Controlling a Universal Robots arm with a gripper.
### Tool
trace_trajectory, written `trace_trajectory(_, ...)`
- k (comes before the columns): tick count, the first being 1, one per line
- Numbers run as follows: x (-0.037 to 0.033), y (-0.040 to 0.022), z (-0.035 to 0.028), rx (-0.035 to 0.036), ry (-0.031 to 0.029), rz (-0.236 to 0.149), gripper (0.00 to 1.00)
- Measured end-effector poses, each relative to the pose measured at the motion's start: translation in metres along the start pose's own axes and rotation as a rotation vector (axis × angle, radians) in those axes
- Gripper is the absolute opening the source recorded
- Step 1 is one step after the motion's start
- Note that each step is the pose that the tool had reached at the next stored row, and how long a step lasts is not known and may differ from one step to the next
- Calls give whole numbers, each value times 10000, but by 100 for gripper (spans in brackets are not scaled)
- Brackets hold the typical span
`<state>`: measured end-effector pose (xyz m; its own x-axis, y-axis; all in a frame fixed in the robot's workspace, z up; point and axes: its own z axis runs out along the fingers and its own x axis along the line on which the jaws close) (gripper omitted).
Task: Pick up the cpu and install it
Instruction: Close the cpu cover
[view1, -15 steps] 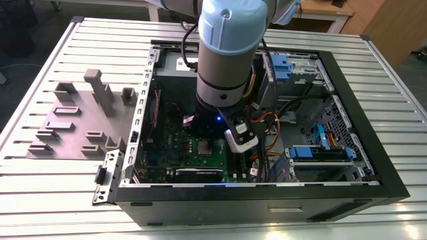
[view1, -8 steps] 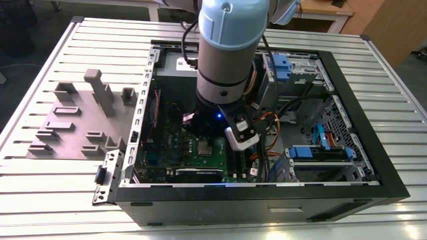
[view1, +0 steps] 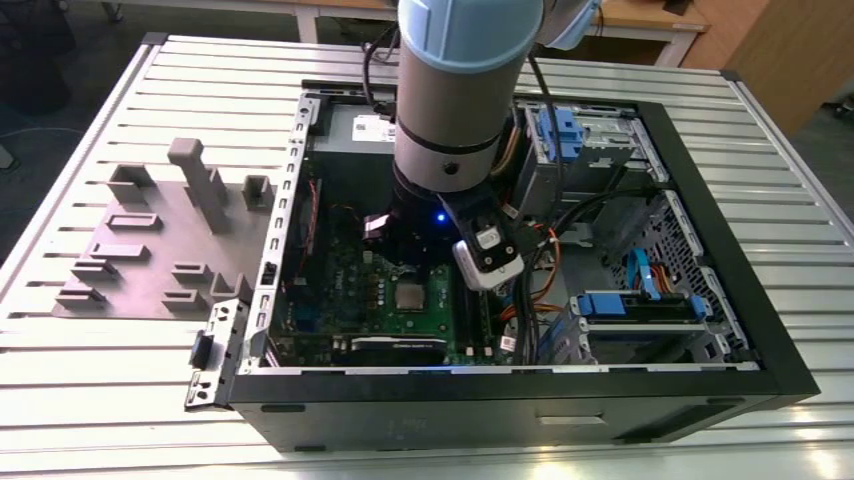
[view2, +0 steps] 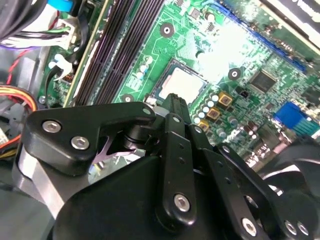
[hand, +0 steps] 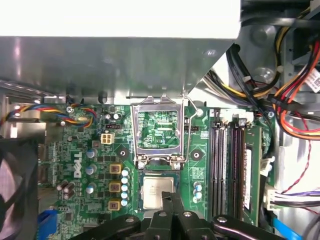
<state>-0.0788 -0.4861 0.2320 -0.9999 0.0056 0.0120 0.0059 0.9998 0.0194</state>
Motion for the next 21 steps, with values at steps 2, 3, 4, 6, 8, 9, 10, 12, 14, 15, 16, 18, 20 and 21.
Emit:
trace_trajectory(2, 0, 2, -31, 1, 1, 0, 11)
trace_trajectory(3, 0, 2, -32, -1, 0, 0, 11)
trace_trajectory(4, 0, 2, -32, -1, 0, 0, 11)
trace_trajectory(6, 0, 2, -32, -1, 0, 0, 11)
trace_trajectory(8, 0, 2, -32, 0, 0, 0, 11)
trace_trajectory(9, 0, 2, -32, 1, 0, 0, 11)
trace_trajectory(10, 1, 2, -33, 1, 1, 0, 11)
trace_trajectory(12, 0, 2, -32, 0, 0, 0, 11)
trace_trajectory(14, 1, 2, -32, 1, 0, 0, 11)
trace_trajectory(15, 0, 2, -32, 1, 0, 0, 11)
trace_trajectory(16, 0, 2, -32, 2, 0, 1, 11)
trace_trajectory(18, 0, 2, -32, 2, 0, -20, 11)
trace_trajectory(20, 1, 2, -32, 6, 6, -305, 11)
trace_trajectory(21, 1, 2, -32, 9, 10, -486, 11)
